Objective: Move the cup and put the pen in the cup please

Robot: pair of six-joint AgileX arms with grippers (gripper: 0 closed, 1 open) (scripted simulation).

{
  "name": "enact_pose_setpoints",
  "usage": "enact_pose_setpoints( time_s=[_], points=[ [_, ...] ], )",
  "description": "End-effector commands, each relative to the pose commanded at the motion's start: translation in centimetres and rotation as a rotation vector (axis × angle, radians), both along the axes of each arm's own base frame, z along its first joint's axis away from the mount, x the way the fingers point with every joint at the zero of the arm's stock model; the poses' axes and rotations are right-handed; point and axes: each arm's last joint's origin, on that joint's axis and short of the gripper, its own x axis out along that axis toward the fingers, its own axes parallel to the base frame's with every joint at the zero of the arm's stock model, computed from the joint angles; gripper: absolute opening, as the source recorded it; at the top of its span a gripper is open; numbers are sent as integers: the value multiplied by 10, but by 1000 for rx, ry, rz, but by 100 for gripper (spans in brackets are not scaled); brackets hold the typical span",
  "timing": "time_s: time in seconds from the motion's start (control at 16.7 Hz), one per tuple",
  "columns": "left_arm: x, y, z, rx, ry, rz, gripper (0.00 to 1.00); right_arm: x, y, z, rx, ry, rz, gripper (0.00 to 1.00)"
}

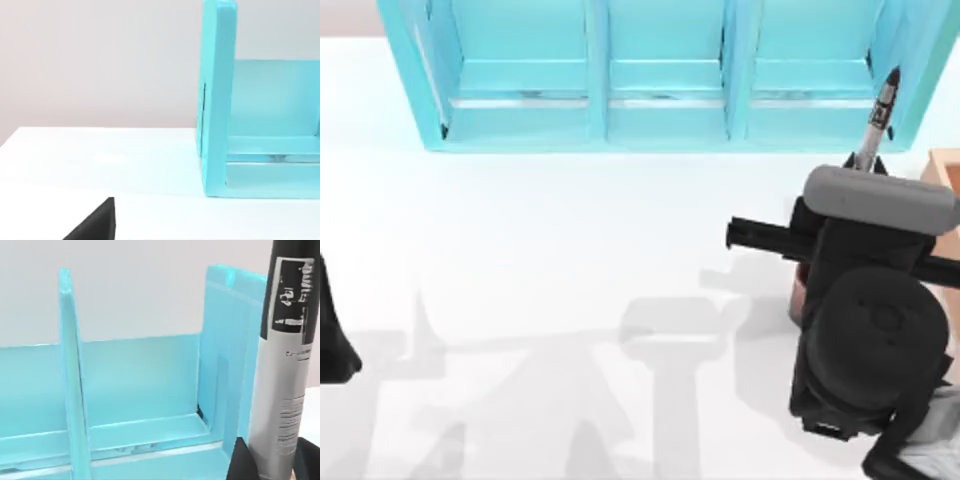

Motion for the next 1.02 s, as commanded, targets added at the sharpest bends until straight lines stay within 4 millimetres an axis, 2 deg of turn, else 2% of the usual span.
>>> enact_pose_setpoints(
  time_s=[0.72,1.02],
  points=[
    [0,0,0,0,0,0,100,0,0,0,0,0,0,98],
    [0,0,0,0,0,0,100,0,0,0,0,0,0,100]
  ],
)
